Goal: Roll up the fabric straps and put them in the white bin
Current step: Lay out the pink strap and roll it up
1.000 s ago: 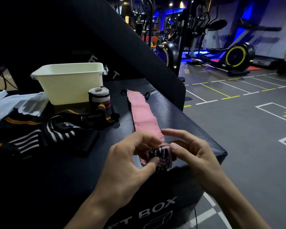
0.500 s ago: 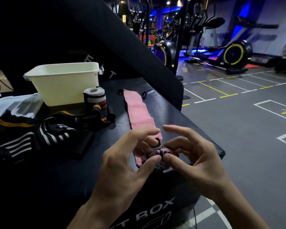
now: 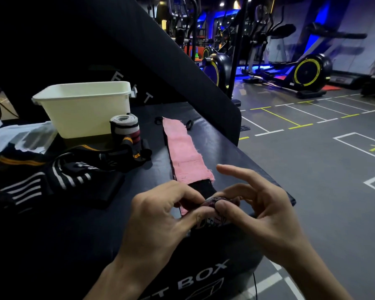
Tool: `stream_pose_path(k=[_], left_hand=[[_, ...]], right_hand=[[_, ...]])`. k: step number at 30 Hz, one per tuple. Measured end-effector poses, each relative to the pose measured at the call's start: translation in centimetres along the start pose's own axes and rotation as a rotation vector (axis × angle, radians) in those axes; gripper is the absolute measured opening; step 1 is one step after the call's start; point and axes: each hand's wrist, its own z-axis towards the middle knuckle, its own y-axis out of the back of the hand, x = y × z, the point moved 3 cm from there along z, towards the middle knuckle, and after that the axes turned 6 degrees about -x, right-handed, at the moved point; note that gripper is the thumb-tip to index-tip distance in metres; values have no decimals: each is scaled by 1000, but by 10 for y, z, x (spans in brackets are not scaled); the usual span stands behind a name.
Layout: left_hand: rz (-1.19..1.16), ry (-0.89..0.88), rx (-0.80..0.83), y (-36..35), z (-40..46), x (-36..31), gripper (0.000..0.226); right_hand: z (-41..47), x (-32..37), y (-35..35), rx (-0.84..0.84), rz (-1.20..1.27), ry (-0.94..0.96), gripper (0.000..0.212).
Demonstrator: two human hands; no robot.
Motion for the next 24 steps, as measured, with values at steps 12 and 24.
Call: stream_pose_path(k=[12, 24], left_hand=[[-226, 239, 254, -13, -5, 12, 20], [169, 141, 221, -28, 0, 72, 58]], right_hand=[[-15, -5, 0, -51, 44, -4, 41], [-17, -16, 7, -204, 203, -70, 34]])
